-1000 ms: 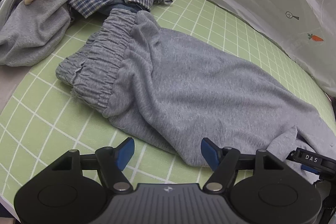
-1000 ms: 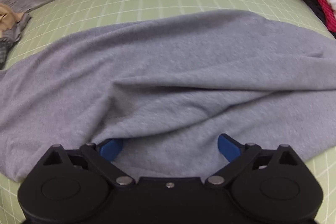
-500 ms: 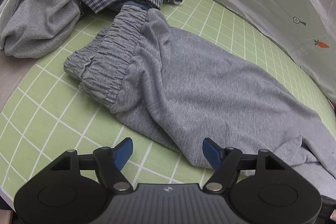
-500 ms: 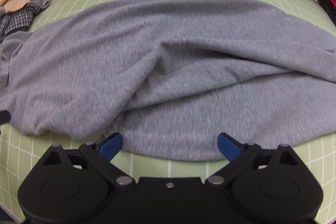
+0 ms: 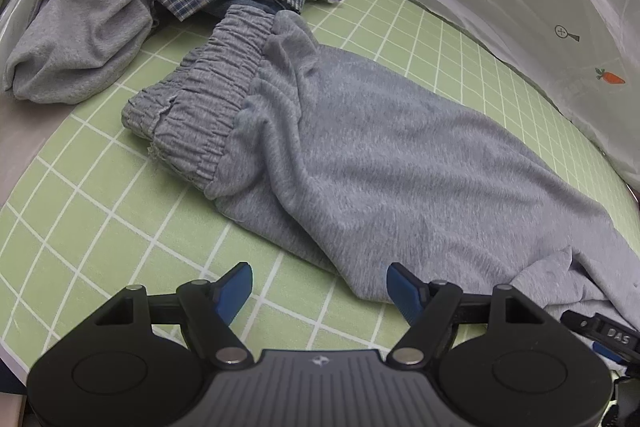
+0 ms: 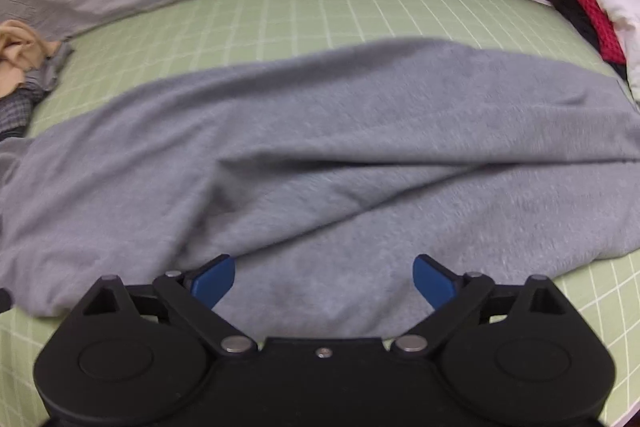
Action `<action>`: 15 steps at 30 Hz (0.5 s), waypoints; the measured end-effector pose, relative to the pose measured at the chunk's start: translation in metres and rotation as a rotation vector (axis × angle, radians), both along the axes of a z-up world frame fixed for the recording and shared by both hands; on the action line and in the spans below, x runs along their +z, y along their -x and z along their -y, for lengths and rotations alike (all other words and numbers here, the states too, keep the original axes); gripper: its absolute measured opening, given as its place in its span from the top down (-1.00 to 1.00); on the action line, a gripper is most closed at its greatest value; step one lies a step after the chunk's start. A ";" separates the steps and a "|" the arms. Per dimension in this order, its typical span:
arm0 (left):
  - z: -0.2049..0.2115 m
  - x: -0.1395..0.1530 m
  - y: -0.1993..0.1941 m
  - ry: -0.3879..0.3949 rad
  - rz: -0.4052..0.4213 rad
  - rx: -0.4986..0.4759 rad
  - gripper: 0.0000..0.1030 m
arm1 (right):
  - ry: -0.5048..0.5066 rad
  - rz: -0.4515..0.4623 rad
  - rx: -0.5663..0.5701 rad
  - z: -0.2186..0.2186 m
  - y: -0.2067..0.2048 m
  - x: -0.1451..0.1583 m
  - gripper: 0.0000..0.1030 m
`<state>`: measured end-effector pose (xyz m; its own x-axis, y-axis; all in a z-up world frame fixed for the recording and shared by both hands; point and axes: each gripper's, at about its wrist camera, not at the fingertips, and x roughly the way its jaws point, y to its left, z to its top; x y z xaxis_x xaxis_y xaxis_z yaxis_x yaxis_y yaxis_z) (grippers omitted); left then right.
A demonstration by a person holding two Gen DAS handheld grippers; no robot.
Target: Fold clothes
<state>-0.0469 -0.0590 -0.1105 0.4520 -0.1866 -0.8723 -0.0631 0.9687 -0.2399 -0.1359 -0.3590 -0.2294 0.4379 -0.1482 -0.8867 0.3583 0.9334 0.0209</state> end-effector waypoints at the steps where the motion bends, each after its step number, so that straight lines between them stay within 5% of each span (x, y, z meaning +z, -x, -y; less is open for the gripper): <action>1: 0.003 0.001 0.001 -0.007 0.006 -0.007 -0.45 | -0.014 -0.017 -0.014 0.005 0.001 -0.006 -0.87; 8: 0.026 0.003 0.005 -0.010 0.008 -0.012 -0.52 | -0.073 -0.046 0.011 0.017 0.041 -0.015 -0.92; 15: 0.065 0.011 0.004 -0.010 0.027 0.002 -0.58 | -0.105 0.062 -0.078 0.075 0.067 0.012 -0.91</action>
<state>-0.0511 -0.1237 -0.0998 0.4759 -0.1769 -0.8615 -0.0583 0.9711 -0.2315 -0.2028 -0.4338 -0.2179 0.4833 -0.0916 -0.8706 0.4243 0.8944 0.1414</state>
